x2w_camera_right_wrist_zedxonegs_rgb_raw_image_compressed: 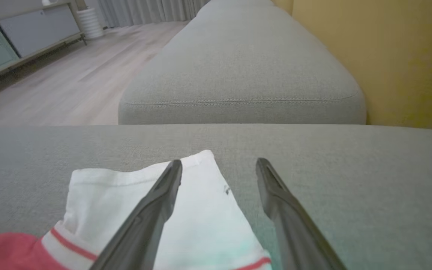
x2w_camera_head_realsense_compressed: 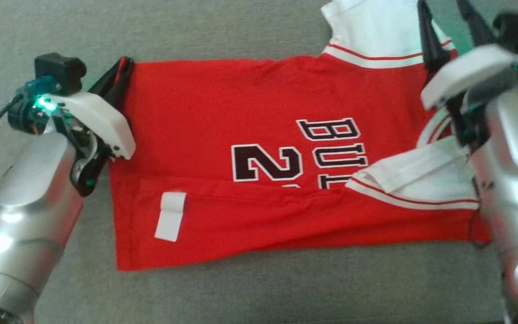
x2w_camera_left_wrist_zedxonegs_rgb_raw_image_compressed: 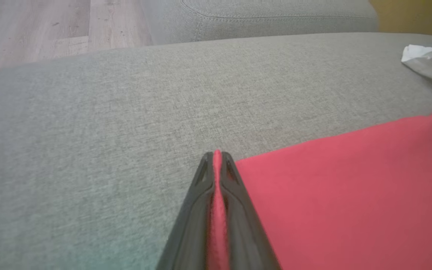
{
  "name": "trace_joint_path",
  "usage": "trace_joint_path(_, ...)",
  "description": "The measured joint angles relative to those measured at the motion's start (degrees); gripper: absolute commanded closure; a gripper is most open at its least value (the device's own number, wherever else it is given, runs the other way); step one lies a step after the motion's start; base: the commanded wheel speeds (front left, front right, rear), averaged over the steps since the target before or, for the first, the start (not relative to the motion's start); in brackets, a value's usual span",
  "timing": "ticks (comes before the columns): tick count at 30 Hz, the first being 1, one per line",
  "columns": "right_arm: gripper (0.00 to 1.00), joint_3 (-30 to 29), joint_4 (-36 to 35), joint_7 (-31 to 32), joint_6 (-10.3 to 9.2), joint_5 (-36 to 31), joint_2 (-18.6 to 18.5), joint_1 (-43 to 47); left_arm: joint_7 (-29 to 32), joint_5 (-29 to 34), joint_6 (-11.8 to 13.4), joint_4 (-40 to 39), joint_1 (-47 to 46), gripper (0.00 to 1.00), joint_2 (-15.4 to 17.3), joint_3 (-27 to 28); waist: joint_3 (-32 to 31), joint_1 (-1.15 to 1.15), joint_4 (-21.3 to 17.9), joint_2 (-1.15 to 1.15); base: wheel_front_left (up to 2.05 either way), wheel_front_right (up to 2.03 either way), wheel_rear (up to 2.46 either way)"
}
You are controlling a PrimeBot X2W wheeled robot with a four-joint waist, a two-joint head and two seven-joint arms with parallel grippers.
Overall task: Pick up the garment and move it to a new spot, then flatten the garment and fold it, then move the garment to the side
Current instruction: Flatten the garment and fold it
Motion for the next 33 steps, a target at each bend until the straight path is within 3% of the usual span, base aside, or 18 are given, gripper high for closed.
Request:
trace_joint_path(10,0.0,1.1,12.4,11.4,0.0,-0.1,-4.6,-12.7,-5.0,-0.7,0.0,0.9,-4.3,1.0,-4.1,-5.4,1.8,0.0,6.5,0.0,0.0,0.0,0.0)
trace_joint_path(17,0.0,1.4,18.8,15.4,0.0,-1.0,-5.0,-16.2,-8.1,-3.8,0.0,2.7,-5.6,1.0,-6.4,-8.8,3.6,-0.01,10.4,0.0,0.0,0.0,0.0)
trace_joint_path(19,1.0,1.9,19.1,14.9,0.0,-0.7,-5.0,-17.2,-9.2,-4.6,0.0,3.8,-6.1,1.0,-6.6,-9.4,3.9,0.0,10.7,0.0,0.0,0.0,0.0)
trace_joint_path(29,1.0,-2.5,20.0,-6.2,0.0,-2.6,-6.3,-18.0,-16.9,-3.6,0.6,11.1,-9.5,1.0,-6.4,-7.7,1.0,-0.01,9.6,0.0,0.0,0.0,0.0)
trace_joint_path(33,1.0,-2.9,20.0,-9.5,0.0,-1.7,-5.2,-17.7,-17.2,-0.9,1.6,8.7,-9.6,1.0,-5.7,-4.0,-0.6,-0.01,8.5,0.0,0.0,0.0,0.0)
